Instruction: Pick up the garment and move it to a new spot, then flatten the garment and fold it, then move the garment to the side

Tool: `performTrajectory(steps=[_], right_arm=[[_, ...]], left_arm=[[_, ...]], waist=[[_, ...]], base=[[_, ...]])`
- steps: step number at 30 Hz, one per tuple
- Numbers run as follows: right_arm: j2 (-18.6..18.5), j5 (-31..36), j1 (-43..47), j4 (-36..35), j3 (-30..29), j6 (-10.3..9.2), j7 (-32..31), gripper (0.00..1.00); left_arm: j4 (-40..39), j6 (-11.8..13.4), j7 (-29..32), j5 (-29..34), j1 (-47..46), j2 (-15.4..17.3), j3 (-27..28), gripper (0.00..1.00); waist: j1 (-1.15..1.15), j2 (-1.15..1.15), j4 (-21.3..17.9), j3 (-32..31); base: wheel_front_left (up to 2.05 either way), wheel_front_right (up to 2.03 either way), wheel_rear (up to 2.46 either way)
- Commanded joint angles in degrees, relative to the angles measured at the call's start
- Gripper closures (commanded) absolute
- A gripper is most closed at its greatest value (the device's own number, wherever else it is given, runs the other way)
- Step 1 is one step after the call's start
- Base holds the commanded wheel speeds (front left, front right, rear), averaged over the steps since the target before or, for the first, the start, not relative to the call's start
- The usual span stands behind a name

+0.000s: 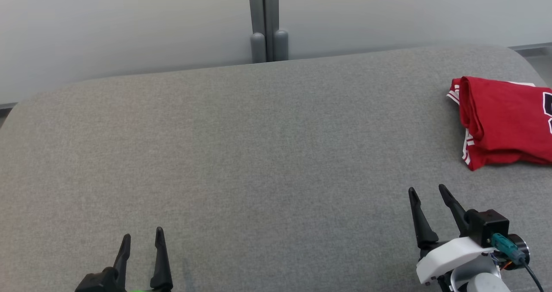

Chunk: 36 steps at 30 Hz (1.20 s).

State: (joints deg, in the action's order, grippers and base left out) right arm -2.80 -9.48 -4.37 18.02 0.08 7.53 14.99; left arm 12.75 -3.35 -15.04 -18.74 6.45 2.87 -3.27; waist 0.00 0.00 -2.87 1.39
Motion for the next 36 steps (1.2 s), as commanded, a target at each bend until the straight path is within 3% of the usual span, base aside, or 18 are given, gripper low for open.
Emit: performTrajectory(steps=[1, 5, 6, 10, 36], right_arm=[[-0.22, -0.18, 0.08, 0.08, -0.04, -0.1, 0.24, 0.0], [-0.22, -0.41, -0.09, -0.08, -0.17, -0.1, 0.24, 0.0], [0.03, -0.13, 0.01, 0.17, 0.01, 0.0, 0.0, 1.0], [0.35, -0.91, 0.52, 1.77, -0.07, 0.0, -0.49, 1.0], [0.17, -27.15, -0.61, -0.11, -2.2, -0.02, -7.2, 1.0]], left_arm=[[0.05, -0.34, -0.16, -0.16, -0.84, 0.08, 0.34, 0.0], [-0.15, -0.4, -0.16, -0.59, -1.33, 0.08, 0.44, 0.0], [0.15, -0.24, 0.02, -0.37, -0.2, -0.03, 0.14, 1.0], [1.88, -0.26, 0.57, -1.12, 0.04, -0.2, -0.03, 1.0], [1.12, -1.06, 7.3, -24.29, -4.3, -0.11, 3.19, 1.0]], waist=[[0.0, 0.0, -0.04, 0.04], [0.0, 0.0, -0.02, 0.1], [0.0, 0.0, -0.02, 0.11], [0.0, 0.0, 0.0, 0.1], [0.0, 0.0, 0.58, -0.22]], base=[[0.0, 0.0, 0.0], [0.0, 0.0, 0.0], [0.0, 0.0, 0.0], [0.0, 0.0, 0.0], [0.0, 0.0, 0.0]])
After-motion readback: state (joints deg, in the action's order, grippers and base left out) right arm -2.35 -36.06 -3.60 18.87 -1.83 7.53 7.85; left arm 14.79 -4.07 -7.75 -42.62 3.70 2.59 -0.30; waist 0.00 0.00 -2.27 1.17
